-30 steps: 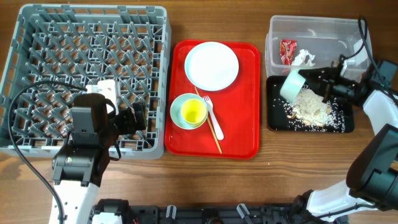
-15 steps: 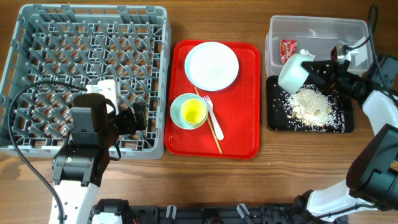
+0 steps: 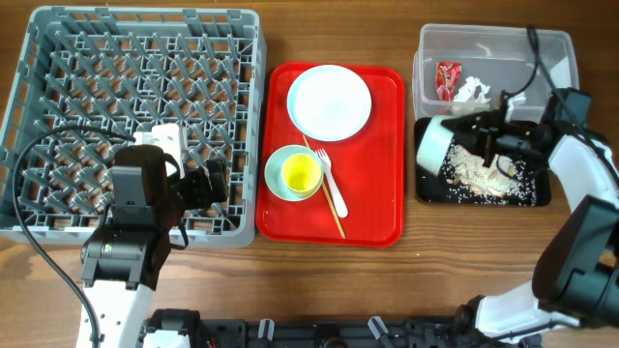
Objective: Sort waste into correct bins and load items into the dishwasher rack
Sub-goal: 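Return the emptied bowl with the right gripper onto the white plate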
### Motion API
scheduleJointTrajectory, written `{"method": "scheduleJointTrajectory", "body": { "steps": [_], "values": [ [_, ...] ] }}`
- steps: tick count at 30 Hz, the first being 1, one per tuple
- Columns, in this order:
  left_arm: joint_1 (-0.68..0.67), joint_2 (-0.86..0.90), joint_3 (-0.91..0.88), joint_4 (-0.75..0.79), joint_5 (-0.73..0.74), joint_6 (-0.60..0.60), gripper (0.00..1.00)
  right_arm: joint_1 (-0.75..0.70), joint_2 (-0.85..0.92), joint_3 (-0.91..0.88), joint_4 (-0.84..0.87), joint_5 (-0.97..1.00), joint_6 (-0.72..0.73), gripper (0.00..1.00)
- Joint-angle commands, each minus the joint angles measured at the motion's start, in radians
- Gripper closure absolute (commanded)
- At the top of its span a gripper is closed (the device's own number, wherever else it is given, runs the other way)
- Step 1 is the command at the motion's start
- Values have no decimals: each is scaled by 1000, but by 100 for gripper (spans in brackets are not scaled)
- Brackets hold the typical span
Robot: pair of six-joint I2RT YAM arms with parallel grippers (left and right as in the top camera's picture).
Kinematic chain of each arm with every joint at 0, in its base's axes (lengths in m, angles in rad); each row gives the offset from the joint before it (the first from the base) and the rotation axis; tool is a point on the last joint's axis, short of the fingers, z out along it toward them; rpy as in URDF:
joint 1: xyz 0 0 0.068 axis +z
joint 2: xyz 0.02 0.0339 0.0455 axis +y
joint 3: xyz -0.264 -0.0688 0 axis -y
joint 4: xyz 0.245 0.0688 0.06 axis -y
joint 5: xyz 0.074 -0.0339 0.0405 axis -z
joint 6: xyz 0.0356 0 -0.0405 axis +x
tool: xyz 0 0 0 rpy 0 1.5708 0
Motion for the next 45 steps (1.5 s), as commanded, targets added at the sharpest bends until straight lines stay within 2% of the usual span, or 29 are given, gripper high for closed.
{"method": "scheduleJointTrajectory", "body": {
  "steps": [1, 3, 9, 15, 21, 29, 35, 41, 45],
  "values": [
    [5, 0, 20, 3, -6, -3, 0, 77, -142, 120, -114, 300, -171, 96],
    [5, 0, 20, 3, -6, -3, 0, 167, -196, 200, -182, 486, -196, 95],
    [5, 0, 20, 3, -6, -3, 0, 405, -212, 347, -171, 749, -221, 96],
    [5, 0, 20, 3, -6, -3, 0, 634, -185, 373, 92, 1025, -228, 95],
    [5, 0, 20, 3, -6, -3, 0, 771, -26, 373, 191, 1043, -247, 95],
    [5, 0, 20, 3, -6, -3, 0, 874, 255, 373, 269, 1015, -246, 95],
    [5, 0, 20, 3, -6, -3, 0, 908, 327, 373, 268, 1013, -245, 94],
    [5, 0, 20, 3, -6, -3, 0, 908, 327, 373, 216, 1013, -243, 84],
    [5, 0, 20, 3, -6, -3, 0, 908, 314, 377, 174, 1013, -243, 66]
  ]
}}
